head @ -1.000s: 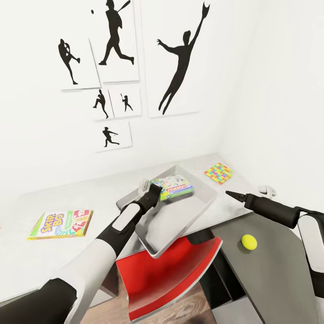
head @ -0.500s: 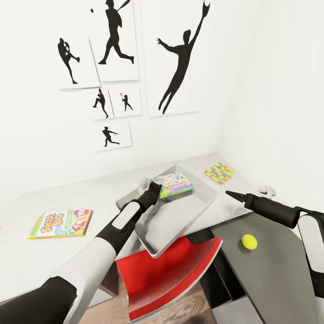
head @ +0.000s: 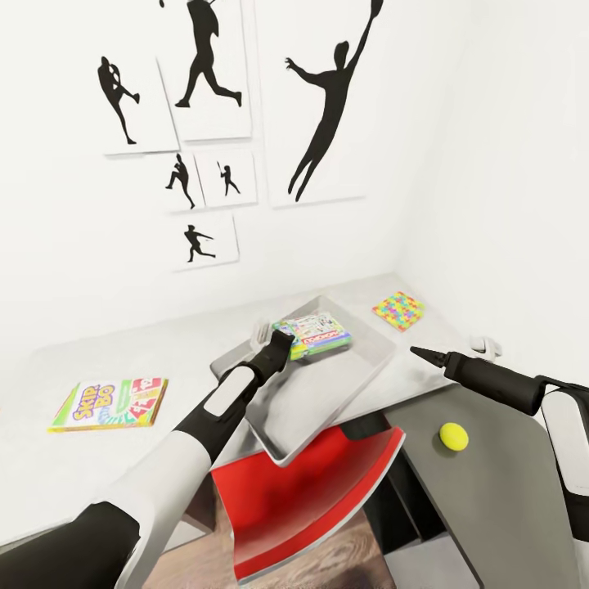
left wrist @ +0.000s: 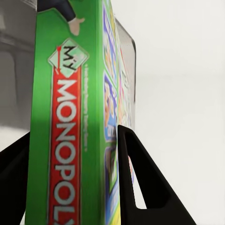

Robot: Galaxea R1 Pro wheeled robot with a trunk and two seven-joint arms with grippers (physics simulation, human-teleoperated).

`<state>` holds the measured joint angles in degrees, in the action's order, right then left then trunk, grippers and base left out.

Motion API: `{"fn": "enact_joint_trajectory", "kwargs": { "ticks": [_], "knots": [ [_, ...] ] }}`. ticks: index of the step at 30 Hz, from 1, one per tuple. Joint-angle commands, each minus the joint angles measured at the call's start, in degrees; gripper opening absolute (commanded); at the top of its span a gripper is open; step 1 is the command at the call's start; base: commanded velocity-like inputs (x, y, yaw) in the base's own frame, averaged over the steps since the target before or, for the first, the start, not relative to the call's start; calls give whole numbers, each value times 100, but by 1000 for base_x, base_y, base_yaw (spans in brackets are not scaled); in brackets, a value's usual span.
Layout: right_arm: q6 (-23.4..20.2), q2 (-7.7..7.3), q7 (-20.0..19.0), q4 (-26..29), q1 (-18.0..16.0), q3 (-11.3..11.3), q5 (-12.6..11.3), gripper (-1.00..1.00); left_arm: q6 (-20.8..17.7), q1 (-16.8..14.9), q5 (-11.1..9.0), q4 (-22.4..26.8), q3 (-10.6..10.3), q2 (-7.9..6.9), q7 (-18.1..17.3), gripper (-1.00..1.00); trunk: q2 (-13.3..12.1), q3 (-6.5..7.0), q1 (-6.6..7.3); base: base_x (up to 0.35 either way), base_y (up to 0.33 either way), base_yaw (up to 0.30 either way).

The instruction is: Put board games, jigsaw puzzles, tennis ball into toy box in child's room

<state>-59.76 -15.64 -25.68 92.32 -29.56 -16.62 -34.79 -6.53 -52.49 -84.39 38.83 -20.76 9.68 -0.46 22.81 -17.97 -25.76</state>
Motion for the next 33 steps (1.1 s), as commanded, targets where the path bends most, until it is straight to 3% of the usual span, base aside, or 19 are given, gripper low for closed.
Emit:
{"fn": "enact_joint_trajectory", "kwargs": {
  "ticks": [1, 18, 33],
  "knots": [
    [-24, 0, -60, 2, -6, -8, 51, 100, -8, -6, -51, 0, -7, -1, -6, -100, 11, -19, -3, 0, 0, 0],
    [-24, 1, -60, 0, -6, -8, 51, 100, -6, -7, -51, 1, -7, -1, -6, -100, 11, -169, -3, 0, 0, 0],
    [-24, 0, -60, 0, -5, -8, 51, 100, -6, -7, -56, 1, -7, -1, -6, -100, 11, -206, -3, 0, 0, 0]
  ]
}}
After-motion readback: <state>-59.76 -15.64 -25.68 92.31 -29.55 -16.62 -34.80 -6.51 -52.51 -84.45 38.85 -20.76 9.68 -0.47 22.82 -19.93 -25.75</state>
